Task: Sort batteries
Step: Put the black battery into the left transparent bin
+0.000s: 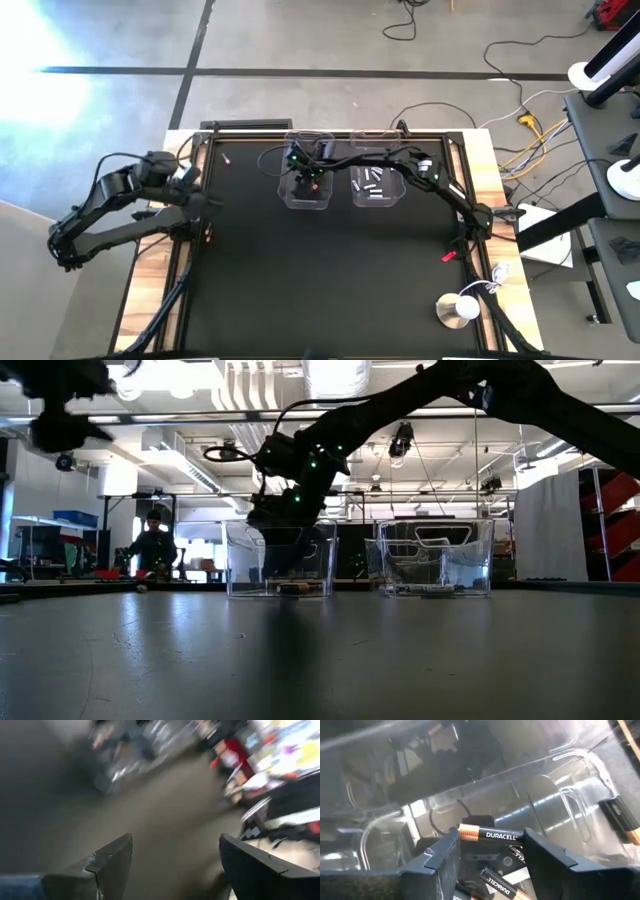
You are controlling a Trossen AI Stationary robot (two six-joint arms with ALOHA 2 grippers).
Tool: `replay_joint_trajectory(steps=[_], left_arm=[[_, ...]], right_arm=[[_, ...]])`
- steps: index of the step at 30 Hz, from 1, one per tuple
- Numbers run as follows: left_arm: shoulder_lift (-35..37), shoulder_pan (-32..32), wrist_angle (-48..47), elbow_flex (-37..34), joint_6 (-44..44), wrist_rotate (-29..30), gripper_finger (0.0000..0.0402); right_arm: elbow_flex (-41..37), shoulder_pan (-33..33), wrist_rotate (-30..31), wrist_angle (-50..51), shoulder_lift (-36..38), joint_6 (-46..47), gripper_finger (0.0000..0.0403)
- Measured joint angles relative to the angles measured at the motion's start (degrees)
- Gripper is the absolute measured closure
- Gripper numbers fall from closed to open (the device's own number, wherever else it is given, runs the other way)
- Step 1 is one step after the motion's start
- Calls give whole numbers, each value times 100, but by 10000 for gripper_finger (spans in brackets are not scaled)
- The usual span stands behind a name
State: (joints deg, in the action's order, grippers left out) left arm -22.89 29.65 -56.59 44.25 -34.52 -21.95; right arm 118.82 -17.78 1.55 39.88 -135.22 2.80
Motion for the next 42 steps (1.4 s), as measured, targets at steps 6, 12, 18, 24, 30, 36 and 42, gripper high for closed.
replay_joint_trajectory(steps=[6, 12, 18, 24, 30, 36, 42], left_arm=[[17, 0, -1123, -2, -27, 37, 129], [-9, 0, -1481, -52, -51, 296, 129], [-78, -35, -1799, -63, -96, -299, 129], [-129, -37, -2043, -63, -98, -345, 129], [-129, -48, -2023, -63, -101, -260, 132], [-77, -50, -1673, -54, 125, -137, 154], [-70, -74, -667, -106, 460, 770, 175]], right_arm=[[-158, 6, 4, -3, 0, -406, 211], [-243, 11, 8, -218, 0, -815, 213], [-270, 15, 3, -341, 0, -1039, 196], [-157, 33, 186, -197, 35, -996, 166], [904, 330, 1324, 1291, 441, -615, 125], [1586, 887, 1713, 1745, 1130, 717, 95], [1568, 1671, 2117, 1851, 1838, 2448, 89]])
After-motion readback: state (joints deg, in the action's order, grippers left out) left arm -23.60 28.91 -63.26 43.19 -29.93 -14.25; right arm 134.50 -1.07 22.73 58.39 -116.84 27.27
